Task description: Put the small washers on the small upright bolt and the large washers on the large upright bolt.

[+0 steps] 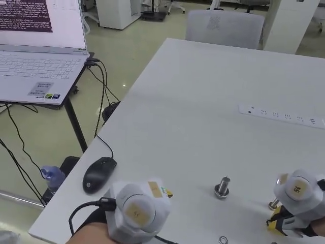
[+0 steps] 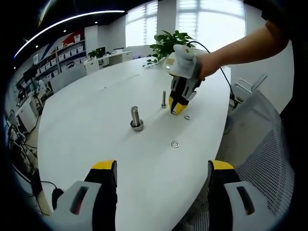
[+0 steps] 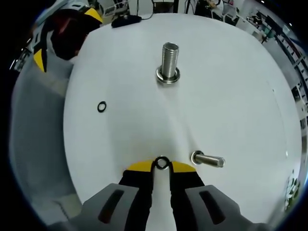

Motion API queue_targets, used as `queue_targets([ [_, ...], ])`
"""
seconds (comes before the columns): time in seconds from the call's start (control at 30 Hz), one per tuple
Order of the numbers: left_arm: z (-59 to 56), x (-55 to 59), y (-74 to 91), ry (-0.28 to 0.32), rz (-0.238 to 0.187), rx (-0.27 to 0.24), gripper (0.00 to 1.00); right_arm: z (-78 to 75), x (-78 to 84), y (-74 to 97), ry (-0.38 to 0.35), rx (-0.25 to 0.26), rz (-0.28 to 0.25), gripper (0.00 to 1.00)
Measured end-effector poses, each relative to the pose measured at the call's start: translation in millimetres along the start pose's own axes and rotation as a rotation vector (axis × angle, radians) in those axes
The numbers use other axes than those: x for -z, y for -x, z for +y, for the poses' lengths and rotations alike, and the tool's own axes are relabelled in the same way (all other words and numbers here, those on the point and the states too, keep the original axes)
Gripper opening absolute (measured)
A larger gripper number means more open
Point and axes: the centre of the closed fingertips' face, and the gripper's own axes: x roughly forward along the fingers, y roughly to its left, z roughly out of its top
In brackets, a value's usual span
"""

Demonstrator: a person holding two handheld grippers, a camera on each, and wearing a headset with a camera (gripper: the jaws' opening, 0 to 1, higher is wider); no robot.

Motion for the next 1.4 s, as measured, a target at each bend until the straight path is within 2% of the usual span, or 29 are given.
queue_targets([
  [0.2,-0.6,-2.7,0.4,-0.009,-0.010,-0.001,0.76,-0.3,6.0,6.0,-0.018,0.000,0.004,0.13],
  [0.47,-0.4,-4.3,-2.7,-0.018,-0.005,0.000,0.78,-12.1,19.1,30.9,-0.057,0.020,0.005,0.13],
  [0.6,-1.3,-2.7,-4.2,-0.015,0.002,0.003,0.79,-18.1,20.1,43.5,-0.071,0.027,0.004,0.13],
  [0.8,-3.0,-1.1,-4.6,-0.016,0.007,0.003,0.79,-24.3,10.8,58.1,-0.064,0.035,-0.001,0.13],
  [1.1,-2.8,-1.0,-3.5,-0.009,0.006,-0.002,0.79,-34.1,-10.8,69.2,-0.031,0.045,0.000,0.13],
  [1.4,-2.4,-0.9,-3.7,-0.006,0.003,-0.004,0.78,-34.9,-23.3,70.6,0.006,0.041,0.022,0.13],
])
